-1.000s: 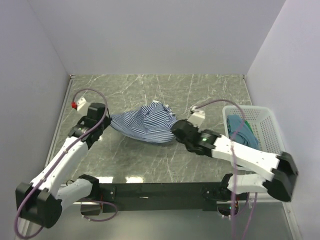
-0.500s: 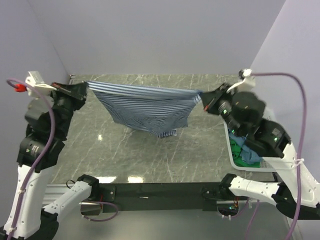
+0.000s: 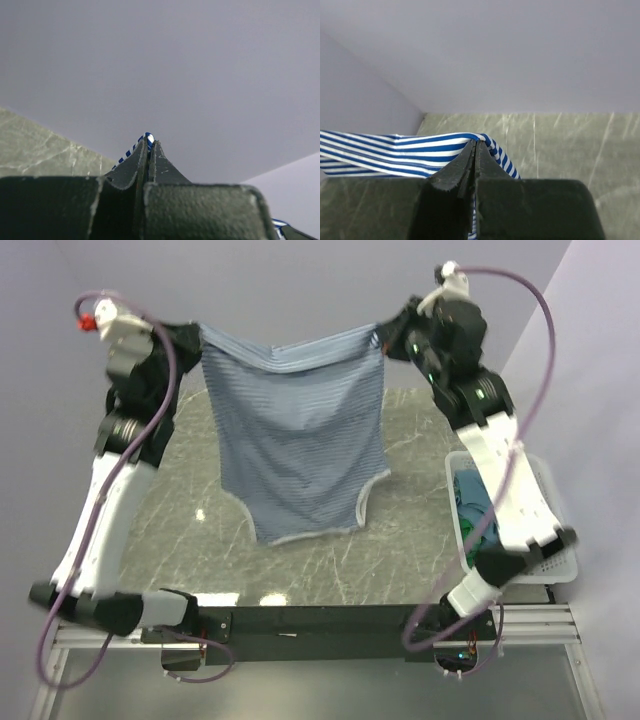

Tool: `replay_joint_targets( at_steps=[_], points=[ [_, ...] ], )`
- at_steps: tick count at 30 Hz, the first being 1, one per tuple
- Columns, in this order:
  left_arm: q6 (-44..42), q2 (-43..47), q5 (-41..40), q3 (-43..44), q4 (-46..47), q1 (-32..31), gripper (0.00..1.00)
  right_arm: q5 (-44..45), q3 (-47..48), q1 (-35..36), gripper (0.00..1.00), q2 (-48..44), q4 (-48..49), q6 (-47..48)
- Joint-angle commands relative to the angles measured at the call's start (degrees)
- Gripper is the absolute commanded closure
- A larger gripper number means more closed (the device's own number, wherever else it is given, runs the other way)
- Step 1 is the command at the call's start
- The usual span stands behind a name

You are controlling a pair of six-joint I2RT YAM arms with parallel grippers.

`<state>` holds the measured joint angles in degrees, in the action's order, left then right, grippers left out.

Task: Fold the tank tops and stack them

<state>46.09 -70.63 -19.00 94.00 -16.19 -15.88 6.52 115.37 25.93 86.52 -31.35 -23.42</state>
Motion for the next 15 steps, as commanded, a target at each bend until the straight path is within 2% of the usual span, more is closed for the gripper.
replay_joint_targets(
  at_steps=[1, 3, 6, 7, 9, 12, 13, 15],
  points=[
    [-2.75, -8.08, 4.66, 9.67, 12.31, 2.78, 0.99, -6.34, 13.70, -4.13, 1.00, 9.14, 5.87, 2.07],
    [-2.76, -11.97, 6.60, 14.70, 13.81, 4.27, 0.99, -8.63, 25.18, -6.15, 1.00, 13.83, 4.90, 1.54],
    [-3.11, -17.78, 10.56, 24.46, 13.82, 5.51, 0.99, -11.53, 32.36, -8.26, 1.00, 18.68, 5.51, -1.18],
    [-3.63, -19.53, 11.09, 28.48, 13.38, 5.51, 0.99, -12.58, 31.33, -8.62, 1.00, 17.47, 7.86, -2.49],
    [-3.99, -19.81, 12.15, 29.93, 12.23, 5.51, 1.00, -12.85, 25.19, -8.97, 1.00, 14.92, 10.25, -3.21],
    [-4.07, -15.26, 11.80, 22.49, 13.19, 5.51, 1.00, -11.98, 16.16, -9.06, 1.00, 8.69, 9.22, -3.12],
    [-3.73, -11.24, 11.62, 14.89, 13.54, 5.51, 0.99, -12.06, 13.15, -9.06, 1.00, 7.27, 8.60, -3.12],
    [-2.32, -6.39, 11.01, 5.98, 14.33, 5.51, 0.99, -12.50, 0.95, -9.06, 1.00, 3.94, 8.15, -3.21]
  ],
)
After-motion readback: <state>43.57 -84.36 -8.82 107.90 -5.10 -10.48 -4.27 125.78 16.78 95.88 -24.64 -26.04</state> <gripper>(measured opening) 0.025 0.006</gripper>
